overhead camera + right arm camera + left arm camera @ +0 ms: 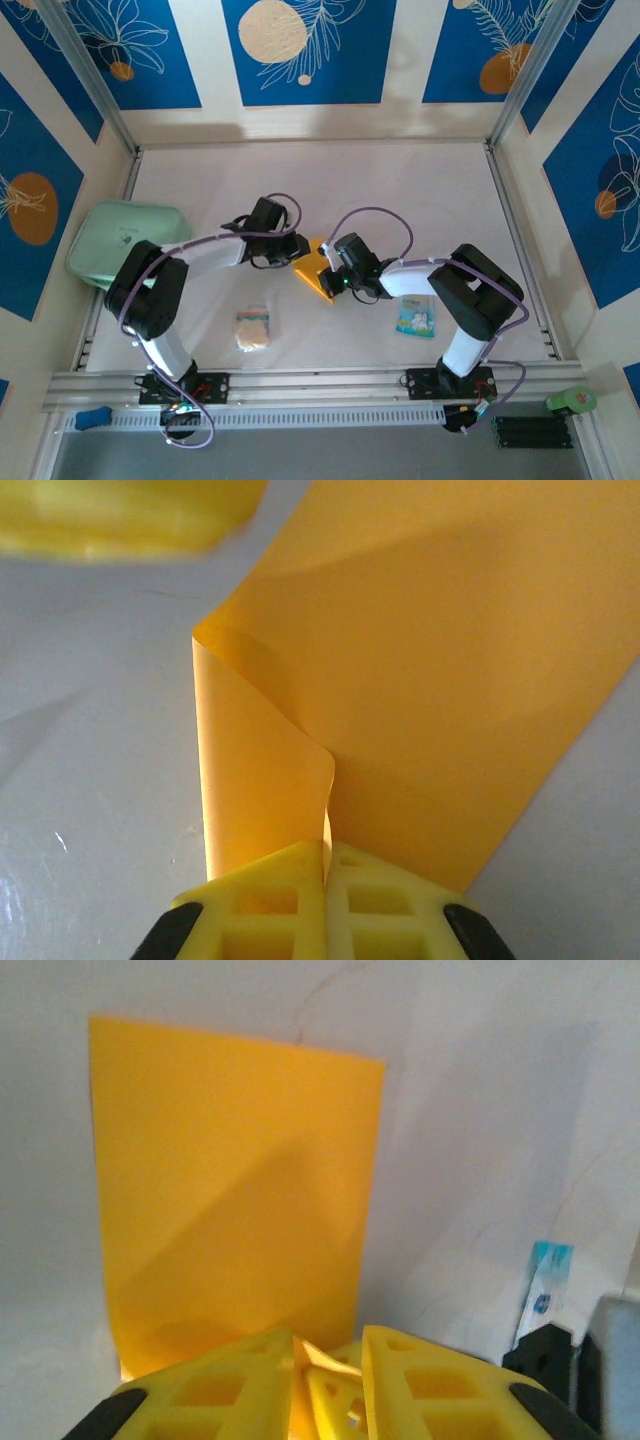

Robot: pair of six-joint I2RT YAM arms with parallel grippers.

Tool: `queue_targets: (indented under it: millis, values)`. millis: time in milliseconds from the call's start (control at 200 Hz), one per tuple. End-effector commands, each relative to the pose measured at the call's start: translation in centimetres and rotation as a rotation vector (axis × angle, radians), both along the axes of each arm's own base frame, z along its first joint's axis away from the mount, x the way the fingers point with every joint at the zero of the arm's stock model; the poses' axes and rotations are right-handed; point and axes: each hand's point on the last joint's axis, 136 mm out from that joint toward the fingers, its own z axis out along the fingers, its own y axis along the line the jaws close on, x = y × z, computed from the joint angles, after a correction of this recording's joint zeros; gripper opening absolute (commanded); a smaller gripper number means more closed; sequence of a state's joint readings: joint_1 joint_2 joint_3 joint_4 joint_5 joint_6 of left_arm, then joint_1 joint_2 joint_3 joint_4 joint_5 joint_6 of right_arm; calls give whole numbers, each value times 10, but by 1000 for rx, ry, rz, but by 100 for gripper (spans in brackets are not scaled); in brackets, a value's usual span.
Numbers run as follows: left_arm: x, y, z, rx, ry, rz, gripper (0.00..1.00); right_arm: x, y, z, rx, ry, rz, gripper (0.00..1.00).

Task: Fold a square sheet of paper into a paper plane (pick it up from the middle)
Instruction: Third fold the triangle at the center of the table.

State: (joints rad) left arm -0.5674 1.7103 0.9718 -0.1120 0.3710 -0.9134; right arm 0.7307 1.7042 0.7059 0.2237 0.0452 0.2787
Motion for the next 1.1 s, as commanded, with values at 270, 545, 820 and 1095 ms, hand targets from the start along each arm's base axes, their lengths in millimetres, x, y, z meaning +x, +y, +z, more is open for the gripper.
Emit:
queue_targets:
  millis: [270, 545, 820, 1095]
  values:
    - [-33, -28, -9, -136, 48, 48, 18, -5, -9, -18, -50, 62, -22, 0]
    - [-34, -23, -22, -93, 52, 67, 16, -4, -10, -17, -53, 62, -21, 0]
    - [-37, -17, -32, -61, 57, 75, 15, -4, -10, -18, -56, 65, -22, 0]
    - [-34, -20, -34, -61, 48, 58, 14, -3, -11, -18, -56, 67, -25, 0]
